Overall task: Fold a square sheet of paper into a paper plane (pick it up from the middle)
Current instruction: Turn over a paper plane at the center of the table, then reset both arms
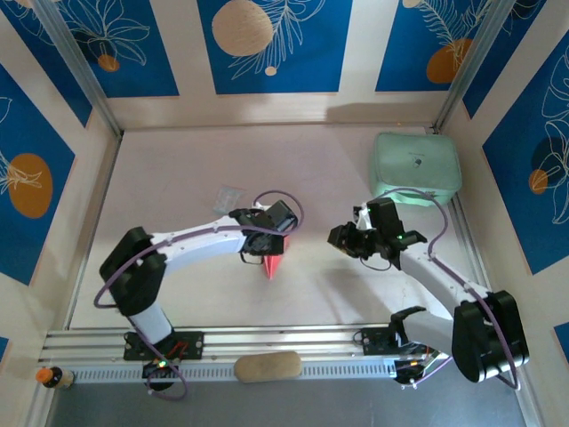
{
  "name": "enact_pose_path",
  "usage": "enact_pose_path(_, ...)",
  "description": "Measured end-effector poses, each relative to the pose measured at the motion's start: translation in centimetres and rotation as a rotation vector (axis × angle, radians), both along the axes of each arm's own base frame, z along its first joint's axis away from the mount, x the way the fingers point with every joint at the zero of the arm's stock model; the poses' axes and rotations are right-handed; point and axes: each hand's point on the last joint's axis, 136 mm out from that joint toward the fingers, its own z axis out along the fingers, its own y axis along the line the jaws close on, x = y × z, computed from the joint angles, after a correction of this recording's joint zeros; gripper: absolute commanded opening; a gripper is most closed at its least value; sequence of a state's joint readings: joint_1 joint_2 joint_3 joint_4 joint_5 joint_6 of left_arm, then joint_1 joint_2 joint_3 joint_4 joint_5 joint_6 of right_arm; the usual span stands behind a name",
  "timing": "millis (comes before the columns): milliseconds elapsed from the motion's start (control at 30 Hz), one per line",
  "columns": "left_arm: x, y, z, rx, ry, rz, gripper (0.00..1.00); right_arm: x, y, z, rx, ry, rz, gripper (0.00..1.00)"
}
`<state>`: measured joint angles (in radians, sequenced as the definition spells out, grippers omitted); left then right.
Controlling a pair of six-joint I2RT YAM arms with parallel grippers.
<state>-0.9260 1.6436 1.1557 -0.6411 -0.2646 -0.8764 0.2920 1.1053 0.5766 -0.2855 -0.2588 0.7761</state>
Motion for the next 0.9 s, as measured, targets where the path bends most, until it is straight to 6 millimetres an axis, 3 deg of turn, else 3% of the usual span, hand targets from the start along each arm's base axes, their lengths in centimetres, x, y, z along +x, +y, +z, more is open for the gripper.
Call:
enact_pose_path(133,0.2,1.9,3.5,-0.030,-0.125,0.011,0.52,0.7,-1.5,1.7,-0.074,-0.081,-0.028,0.44)
enact_pose_path(267,0.5,4.8,6.3,-0.039,-0.254,0.038,0.59,2.8,-3.9,4.6,-0.198,-0.218,-0.101,0.54)
enact_pose_path(367,1.0,7.7,6.8,-0.006,-0.319,0.073,0.68,4.4,-6.2,5.8,-0.317,-0.305,-0.171,0.55)
enact_pose_path(433,1.5,9.8,6.6,0.037,-0.347,0.101,0.79,5.4,-7.8,5.8,-0.410,-0.357,-0.202,0.57)
enact_pose_path(567,2.6,14.1,6.4,0.164,-0.415,0.138,1.00,7.4,-10.2,4.4,-0.601,-0.475,-0.209,0.68)
enact_pose_path(733,4.6,19.9,6.4,0.273,-0.480,0.244,1.00,9.3,-12.6,0.4,-0.754,-0.467,-0.181,0.68)
enact_pose_path(900,6.4,25.0,6.0,0.356,-0.517,0.343,1.00,11.4,-13.5,-2.2,-0.760,-0.511,-0.150,0.67)
